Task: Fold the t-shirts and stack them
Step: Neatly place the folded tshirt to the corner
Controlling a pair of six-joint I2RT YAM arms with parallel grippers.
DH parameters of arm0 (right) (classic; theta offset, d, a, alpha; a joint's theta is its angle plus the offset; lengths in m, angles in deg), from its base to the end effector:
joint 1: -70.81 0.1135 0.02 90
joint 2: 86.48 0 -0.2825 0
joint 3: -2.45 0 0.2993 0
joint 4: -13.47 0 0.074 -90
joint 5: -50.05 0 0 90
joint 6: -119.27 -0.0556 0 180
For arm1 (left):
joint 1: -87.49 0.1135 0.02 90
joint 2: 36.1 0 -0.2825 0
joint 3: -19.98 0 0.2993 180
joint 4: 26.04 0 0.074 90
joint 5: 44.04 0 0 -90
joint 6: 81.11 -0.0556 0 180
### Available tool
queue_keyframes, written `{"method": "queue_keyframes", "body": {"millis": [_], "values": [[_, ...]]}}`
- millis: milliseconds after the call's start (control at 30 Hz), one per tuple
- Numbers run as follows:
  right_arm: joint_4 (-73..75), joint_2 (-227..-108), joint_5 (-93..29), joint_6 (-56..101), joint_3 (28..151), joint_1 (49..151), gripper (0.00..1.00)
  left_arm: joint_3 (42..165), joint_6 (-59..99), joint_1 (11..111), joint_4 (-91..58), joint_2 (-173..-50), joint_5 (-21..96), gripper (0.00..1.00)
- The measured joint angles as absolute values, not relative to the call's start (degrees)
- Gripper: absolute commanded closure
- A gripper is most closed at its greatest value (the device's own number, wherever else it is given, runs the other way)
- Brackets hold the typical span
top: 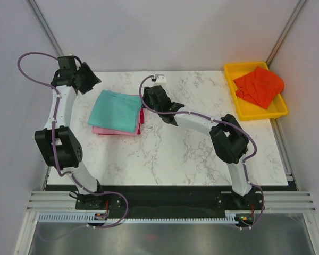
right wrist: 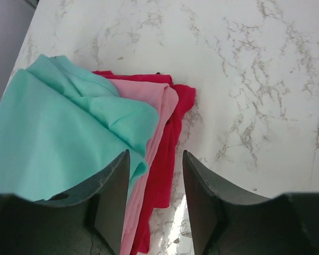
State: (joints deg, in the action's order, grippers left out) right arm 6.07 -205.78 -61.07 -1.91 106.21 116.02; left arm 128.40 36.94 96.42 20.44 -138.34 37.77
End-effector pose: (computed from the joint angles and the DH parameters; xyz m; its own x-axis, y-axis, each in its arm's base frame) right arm 0.4105 0.3851 0.2306 -0.4566 0.2255 -0.8606 -0.2242 0.9069 0.3566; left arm 0.4713 0.0660 0.3383 -0.5421 -0.5563 -0.6298 -0.3413 0.8306 -0.4400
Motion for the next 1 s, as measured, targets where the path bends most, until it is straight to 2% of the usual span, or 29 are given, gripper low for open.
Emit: {"method": "queue_keyframes", "body": {"millis": [67,267,333,367,400,467,533,633,700,733,800,833,900,1000], "values": [[6.4,-205.6,-57.5,-1.2,106.2,115.8,0.46,127.1,37.5,96.4,19.8,-135.9,36.6,0.39],[6.7,-205.5,-48.7,-0.9,107.5,116.1,0.46,120.6,40.5,96.4,18.0,-129.8,33.2,0.45],[6.7,-205.5,-47.3,-1.2,107.9,116.0,0.51,117.2,41.7,96.1,17.2,-128.2,31.9,0.46],[6.7,-205.5,-47.0,-1.4,108.0,115.9,0.60,115.5,42.2,96.0,17.1,-127.5,31.7,0.46],[6.7,-205.5,-46.7,-1.5,108.1,115.8,0.63,113.6,42.9,95.7,17.0,-126.5,31.6,0.47],[6.7,-205.6,-45.9,-2.3,108.1,115.5,0.67,109.1,44.8,94.7,15.7,-124.1,30.8,0.48],[6.7,-206.1,-45.2,-3.2,108.5,115.0,0.67,104.2,46.9,93.4,13.9,-120.9,30.3,0.48],[7.1,-207.7,-44.2,-4.4,109.6,114.2,0.62,97.6,49.9,91.0,10.3,-116.0,29.7,0.48],[7.2,-209.0,-43.4,-5.1,109.9,113.6,0.64,94.5,51.7,89.1,7.8,-113.7,29.2,0.48],[7.2,-209.7,-43.0,-5.5,110.0,113.4,0.65,93.8,52.4,88.0,6.5,-113.4,29.1,0.48],[7.1,-211.3,-42.5,-6.2,110.5,112.9,0.80,93.0,53.2,86.0,3.9,-113.8,28.8,0.49],[7.1,-212.2,-42.3,-6.5,110.8,112.7,0.92,92.9,53.5,85.3,3.1,-114.1,28.6,0.50],[7.0,-213.7,-41.9,-7.1,111.5,112.3,0.99,92.9,53.9,83.8,0.6,-115.6,27.5,0.51],[6.5,-215.8,-41.3,-7.7,113.4,111.6,1.00,92.4,54.6,82.5,-3.5,-118.6,26.4,0.54]]}}
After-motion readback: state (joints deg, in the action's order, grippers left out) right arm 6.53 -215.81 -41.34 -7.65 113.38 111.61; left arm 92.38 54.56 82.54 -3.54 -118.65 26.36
